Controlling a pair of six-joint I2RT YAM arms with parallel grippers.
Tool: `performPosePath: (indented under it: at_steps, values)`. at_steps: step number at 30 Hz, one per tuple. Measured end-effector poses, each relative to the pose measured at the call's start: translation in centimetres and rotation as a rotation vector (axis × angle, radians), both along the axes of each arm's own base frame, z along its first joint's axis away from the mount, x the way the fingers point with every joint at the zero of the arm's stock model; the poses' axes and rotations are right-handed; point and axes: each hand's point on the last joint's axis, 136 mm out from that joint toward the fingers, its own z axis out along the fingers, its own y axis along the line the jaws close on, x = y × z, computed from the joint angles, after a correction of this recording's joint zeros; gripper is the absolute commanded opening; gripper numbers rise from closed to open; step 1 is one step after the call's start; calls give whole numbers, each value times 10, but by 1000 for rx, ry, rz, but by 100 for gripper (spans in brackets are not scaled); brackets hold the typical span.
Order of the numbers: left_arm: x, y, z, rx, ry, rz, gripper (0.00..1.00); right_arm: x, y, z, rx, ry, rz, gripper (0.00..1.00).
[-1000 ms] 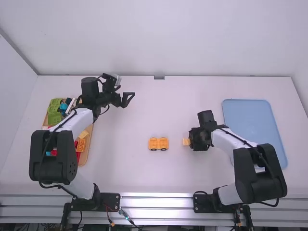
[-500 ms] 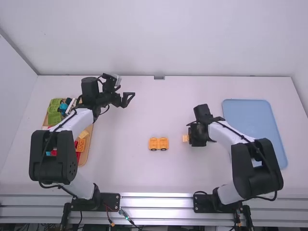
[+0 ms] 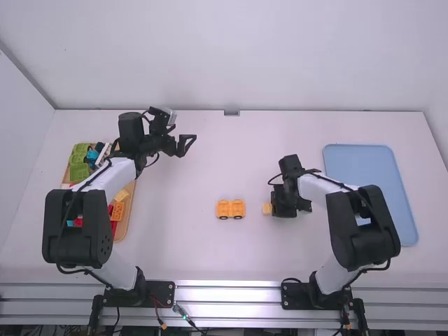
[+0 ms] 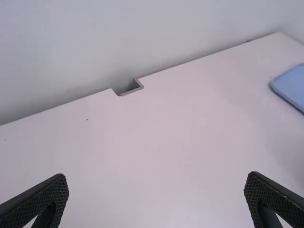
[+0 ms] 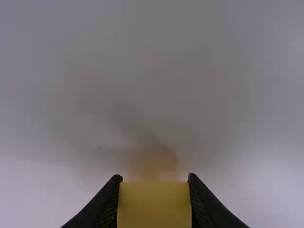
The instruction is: Assemble lego blocks to make yellow taxi
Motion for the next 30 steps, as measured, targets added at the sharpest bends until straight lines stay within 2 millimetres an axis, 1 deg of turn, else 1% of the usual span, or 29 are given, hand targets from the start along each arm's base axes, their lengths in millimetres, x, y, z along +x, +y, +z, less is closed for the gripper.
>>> performPosePath:
  at_steps: [2,3,5,6,7,8,17,20,22,23,26,27,29,30]
  values:
    - [0,0,0,0,3,0,99,-1,0,0,1,2,0,29]
    - [0,0,-1,0,4,0,99,0,0,0,2,2,-4,51]
    - [-1,0,-1,0,7,0,99,1,1,0,6,-3,0,78]
    - [-1,0,-1,0,7,0,99,1,1,0,6,-3,0,78]
    - [-1,0,-1,0,7,0,99,2,2,0,7,-7,-2,96]
    - [-1,0,-1,0,7,0,99,3,3,1,9,-13,4,99]
    - [-1,0,-1,0,7,0,99,6,4,1,16,-32,36,99]
    - [-1,0,-1,0,7,-1,99,10,5,6,53,-53,90,99]
    - [-1,0,-1,0,7,0,99,22,8,16,108,-101,153,99]
    - [-1,0,-1,0,7,0,99,24,8,17,115,-107,162,99]
    - [-1,0,-1,0,7,0,99,45,14,36,199,-213,282,99]
    - [-1,0,-1,0,7,0,99,45,14,36,199,-213,282,99]
    - [-1,0,-1,0,7,0,99,63,19,57,268,-325,403,99]
    - [-1,0,-1,0,7,0,99,67,21,62,281,-350,431,99]
